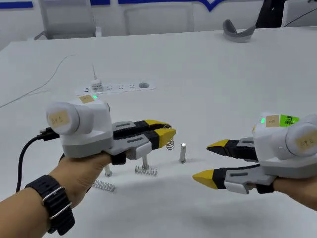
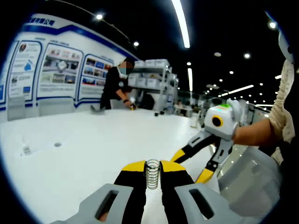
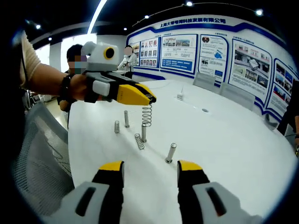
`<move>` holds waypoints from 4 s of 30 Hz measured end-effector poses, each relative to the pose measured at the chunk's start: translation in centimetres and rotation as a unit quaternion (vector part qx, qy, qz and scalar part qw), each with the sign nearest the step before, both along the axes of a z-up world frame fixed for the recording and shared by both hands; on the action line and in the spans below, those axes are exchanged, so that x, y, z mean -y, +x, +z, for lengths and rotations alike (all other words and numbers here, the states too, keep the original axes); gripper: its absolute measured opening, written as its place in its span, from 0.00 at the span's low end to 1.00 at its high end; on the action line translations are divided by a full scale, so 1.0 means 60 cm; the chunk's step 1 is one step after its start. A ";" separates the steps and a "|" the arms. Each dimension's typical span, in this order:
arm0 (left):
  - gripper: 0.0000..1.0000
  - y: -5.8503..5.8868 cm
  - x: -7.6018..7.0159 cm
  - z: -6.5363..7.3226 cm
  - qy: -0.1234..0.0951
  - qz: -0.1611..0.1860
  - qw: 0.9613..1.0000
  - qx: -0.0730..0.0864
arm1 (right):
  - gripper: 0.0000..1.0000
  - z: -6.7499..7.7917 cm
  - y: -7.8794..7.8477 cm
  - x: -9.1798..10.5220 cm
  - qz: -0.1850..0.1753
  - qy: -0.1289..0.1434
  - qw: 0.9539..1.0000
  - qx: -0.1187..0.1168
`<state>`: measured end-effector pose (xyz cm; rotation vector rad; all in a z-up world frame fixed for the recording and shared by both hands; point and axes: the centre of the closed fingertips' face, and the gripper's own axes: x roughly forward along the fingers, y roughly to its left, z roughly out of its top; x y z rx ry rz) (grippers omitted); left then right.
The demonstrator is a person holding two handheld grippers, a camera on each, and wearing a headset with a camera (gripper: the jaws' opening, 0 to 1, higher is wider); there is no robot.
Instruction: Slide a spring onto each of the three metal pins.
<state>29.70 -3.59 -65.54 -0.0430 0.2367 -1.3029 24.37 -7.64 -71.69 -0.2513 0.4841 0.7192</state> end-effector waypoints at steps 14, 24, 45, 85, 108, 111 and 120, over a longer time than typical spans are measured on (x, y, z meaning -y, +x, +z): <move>0.10 0.031 0.034 -0.025 0.015 0.006 1.000 -0.005 | 0.60 -0.006 -0.022 0.052 -0.037 0.010 0.999 0.003; 0.10 0.040 0.051 -0.037 0.020 0.006 1.000 -0.011 | 0.73 -0.004 -0.031 0.065 -0.052 0.034 0.998 0.014; 0.10 0.049 0.072 -0.061 0.041 0.007 0.999 -0.006 | 0.76 -0.013 -0.040 0.089 -0.078 0.034 0.996 0.013; 0.11 0.039 0.084 -0.116 0.077 -0.008 0.997 0.017 | 0.74 -0.030 -0.046 0.091 -0.079 0.039 0.996 0.003; 0.11 0.033 0.084 -0.160 0.117 -0.013 0.993 0.032 | 0.73 -0.032 -0.047 0.088 -0.075 0.039 0.996 -0.001; 0.11 0.033 0.083 -0.165 0.125 -0.012 0.991 0.037 | 0.73 -0.033 -0.047 0.087 -0.074 0.038 0.996 -0.002; 0.11 0.036 0.081 -0.169 0.131 -0.006 0.990 0.041 | 0.73 -0.033 -0.048 0.086 -0.074 0.037 0.997 -0.003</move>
